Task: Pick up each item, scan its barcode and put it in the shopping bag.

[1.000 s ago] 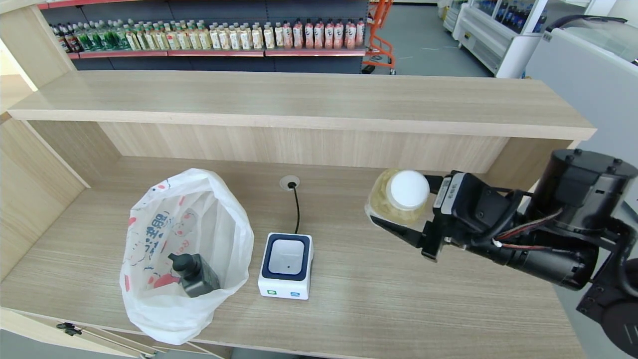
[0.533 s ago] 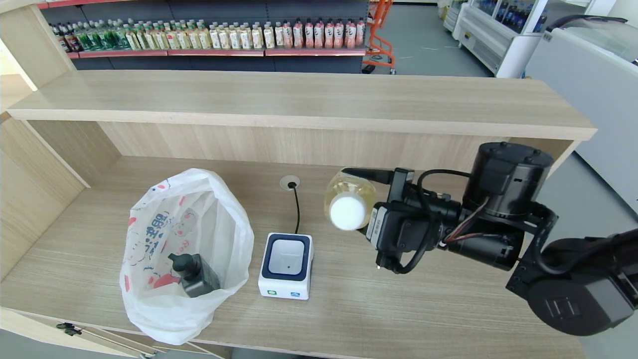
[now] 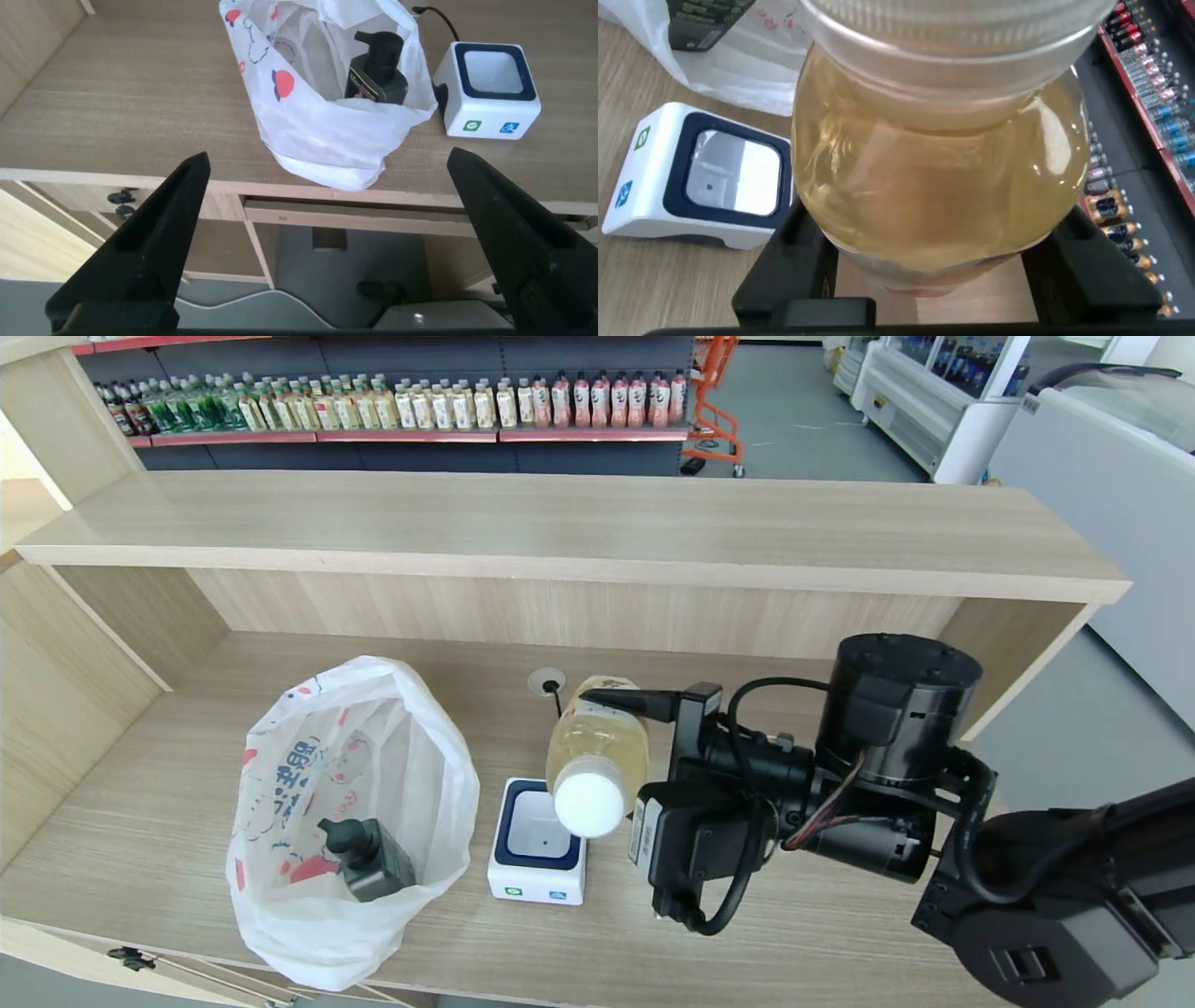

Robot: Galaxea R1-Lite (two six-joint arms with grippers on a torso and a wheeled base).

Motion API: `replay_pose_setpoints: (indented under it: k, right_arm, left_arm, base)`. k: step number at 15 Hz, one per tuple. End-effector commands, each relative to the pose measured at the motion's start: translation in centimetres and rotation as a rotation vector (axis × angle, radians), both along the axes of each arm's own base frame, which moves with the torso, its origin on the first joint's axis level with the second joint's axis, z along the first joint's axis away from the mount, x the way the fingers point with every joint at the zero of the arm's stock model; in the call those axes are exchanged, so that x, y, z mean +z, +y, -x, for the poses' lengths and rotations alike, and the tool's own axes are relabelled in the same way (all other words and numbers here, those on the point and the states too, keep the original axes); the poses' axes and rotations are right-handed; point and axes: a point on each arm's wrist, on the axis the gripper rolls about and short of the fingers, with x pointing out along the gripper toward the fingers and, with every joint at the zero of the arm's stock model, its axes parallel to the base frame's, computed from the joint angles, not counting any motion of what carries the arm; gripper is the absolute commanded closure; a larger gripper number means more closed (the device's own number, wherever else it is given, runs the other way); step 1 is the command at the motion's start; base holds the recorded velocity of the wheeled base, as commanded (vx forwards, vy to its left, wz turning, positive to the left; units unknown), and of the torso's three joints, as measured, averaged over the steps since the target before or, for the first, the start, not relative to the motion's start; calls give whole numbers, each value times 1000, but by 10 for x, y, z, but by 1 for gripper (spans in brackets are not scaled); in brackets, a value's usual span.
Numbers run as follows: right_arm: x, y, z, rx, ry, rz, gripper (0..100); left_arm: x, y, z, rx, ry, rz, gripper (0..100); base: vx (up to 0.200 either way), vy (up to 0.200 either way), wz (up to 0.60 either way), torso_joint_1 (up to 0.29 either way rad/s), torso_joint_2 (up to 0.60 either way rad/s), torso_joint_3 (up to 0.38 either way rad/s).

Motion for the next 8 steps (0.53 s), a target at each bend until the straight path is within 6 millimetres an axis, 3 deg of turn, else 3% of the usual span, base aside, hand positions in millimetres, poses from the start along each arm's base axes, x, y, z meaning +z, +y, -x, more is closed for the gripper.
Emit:
replay_pose_setpoints:
  k: [1, 7, 8]
  right_arm:
    - [-5, 16, 6, 45, 10, 11, 100]
    - [-20, 20, 5, 6, 41, 40, 100]
    - [-27, 20, 1, -4, 55, 58, 100]
  left_arm:
    - [0, 0, 0, 0, -1, 2, 0]
    - [0, 0, 0, 0, -1, 2, 0]
    - [0, 0, 0, 0, -1, 2, 0]
  base:
    - [0, 200, 0, 12, 12, 2]
    - [0, 200, 0, 3, 6, 0]
    - [0, 0, 0, 0, 0, 0]
